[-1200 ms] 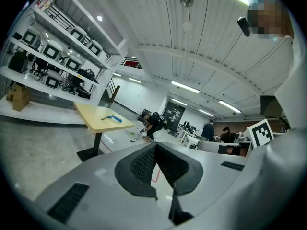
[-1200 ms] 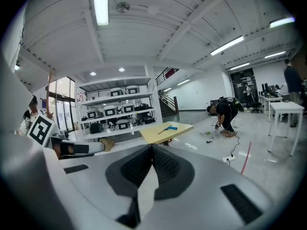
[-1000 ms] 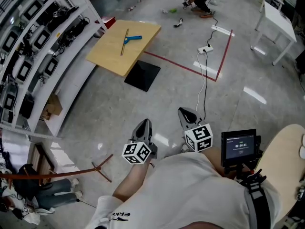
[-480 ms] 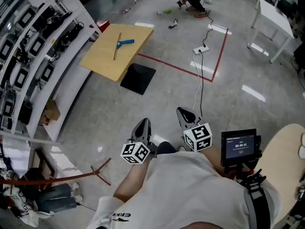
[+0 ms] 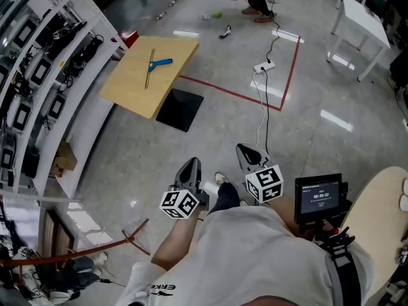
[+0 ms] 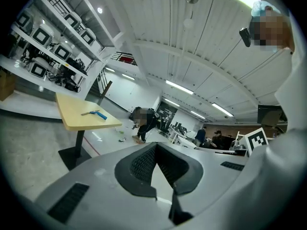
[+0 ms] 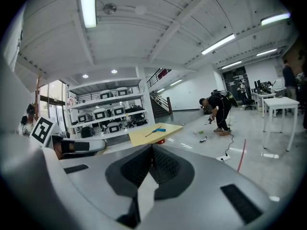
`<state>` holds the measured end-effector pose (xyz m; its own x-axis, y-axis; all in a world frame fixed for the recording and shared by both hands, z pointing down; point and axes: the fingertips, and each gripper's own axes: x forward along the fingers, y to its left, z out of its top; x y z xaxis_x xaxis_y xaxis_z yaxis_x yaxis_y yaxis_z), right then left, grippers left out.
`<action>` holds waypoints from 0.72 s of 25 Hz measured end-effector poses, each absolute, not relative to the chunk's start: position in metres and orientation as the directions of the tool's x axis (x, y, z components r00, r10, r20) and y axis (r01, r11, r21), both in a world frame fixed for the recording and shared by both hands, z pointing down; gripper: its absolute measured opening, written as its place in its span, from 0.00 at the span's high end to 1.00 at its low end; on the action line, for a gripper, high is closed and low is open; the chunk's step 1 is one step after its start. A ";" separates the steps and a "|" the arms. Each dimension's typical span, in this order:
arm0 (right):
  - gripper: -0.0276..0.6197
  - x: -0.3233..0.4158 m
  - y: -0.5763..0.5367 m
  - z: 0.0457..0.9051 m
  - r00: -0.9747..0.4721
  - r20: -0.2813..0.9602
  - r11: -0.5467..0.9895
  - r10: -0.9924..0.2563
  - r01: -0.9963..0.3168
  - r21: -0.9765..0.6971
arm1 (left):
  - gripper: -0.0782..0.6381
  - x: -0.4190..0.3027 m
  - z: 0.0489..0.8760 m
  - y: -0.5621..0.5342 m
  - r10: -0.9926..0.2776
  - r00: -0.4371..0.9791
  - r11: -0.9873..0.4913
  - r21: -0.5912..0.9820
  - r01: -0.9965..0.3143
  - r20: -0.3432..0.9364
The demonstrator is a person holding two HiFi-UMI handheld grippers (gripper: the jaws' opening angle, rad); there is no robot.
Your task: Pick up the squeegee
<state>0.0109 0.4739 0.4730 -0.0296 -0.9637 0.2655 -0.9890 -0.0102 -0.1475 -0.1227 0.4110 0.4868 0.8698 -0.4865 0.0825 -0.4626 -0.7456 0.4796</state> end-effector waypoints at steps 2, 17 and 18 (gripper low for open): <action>0.95 0.016 0.471 0.476 -0.017 0.268 -0.023 -0.963 -0.989 -0.146 | 0.88 -0.115 0.489 0.405 -0.474 0.877 -0.753 0.479 -0.451 0.081; 0.95 0.081 0.318 0.465 0.086 0.261 -0.119 -0.962 -0.986 -0.117 | 0.89 -0.042 0.488 0.234 -0.379 0.922 -0.792 0.488 -0.367 0.078; 0.95 0.085 0.311 0.465 0.095 0.261 -0.130 -0.961 -0.984 -0.119 | 0.88 -0.037 0.489 0.226 -0.370 0.926 -0.796 0.488 -0.359 0.079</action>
<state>0.0852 0.3113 0.4653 0.0952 -0.9607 0.2608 -0.9844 -0.1297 -0.1185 -0.0371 0.2264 0.4890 0.9258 -0.3698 0.0790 -0.3594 -0.7957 0.4875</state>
